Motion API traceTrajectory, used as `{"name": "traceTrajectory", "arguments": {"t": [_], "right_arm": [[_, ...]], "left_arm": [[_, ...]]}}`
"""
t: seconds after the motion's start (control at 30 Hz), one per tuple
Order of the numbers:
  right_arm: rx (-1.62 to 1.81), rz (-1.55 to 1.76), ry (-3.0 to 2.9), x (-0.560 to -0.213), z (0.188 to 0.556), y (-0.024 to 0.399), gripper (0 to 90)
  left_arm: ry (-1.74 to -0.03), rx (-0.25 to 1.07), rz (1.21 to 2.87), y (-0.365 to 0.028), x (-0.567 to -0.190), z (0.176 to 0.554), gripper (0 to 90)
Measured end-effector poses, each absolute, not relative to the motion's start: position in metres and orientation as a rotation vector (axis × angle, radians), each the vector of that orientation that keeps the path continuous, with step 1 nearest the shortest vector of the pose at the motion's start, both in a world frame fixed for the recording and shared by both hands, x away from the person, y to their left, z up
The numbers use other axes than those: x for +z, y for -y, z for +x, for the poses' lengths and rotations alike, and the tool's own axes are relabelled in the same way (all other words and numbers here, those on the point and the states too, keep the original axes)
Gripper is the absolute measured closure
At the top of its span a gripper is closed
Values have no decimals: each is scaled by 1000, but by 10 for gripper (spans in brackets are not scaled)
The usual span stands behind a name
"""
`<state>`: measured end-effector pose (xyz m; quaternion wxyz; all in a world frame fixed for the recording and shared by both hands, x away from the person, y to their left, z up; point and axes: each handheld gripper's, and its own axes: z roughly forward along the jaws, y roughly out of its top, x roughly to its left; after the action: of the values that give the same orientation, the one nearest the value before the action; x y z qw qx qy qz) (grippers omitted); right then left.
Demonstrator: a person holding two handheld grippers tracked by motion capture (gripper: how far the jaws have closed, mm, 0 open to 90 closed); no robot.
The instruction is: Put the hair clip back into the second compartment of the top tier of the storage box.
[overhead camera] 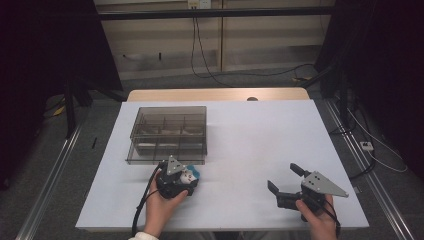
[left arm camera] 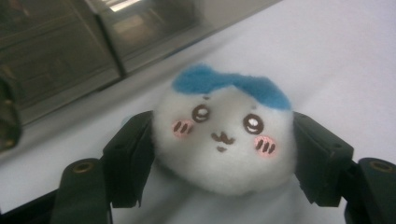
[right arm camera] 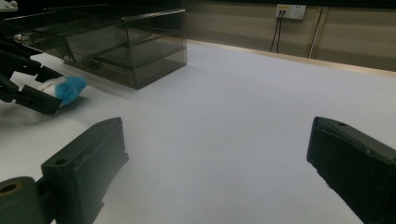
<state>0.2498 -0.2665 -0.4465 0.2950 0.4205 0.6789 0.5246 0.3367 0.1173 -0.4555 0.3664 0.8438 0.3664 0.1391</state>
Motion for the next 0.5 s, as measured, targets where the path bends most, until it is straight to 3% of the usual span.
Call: {"name": "traceTrajectory", "arguments": {"t": [0.5], "right_arm": [[1404,1120,-1816,-446,250,267,39]], "left_arm": [[-882,272,2179,-130,-439,324,305]]}}
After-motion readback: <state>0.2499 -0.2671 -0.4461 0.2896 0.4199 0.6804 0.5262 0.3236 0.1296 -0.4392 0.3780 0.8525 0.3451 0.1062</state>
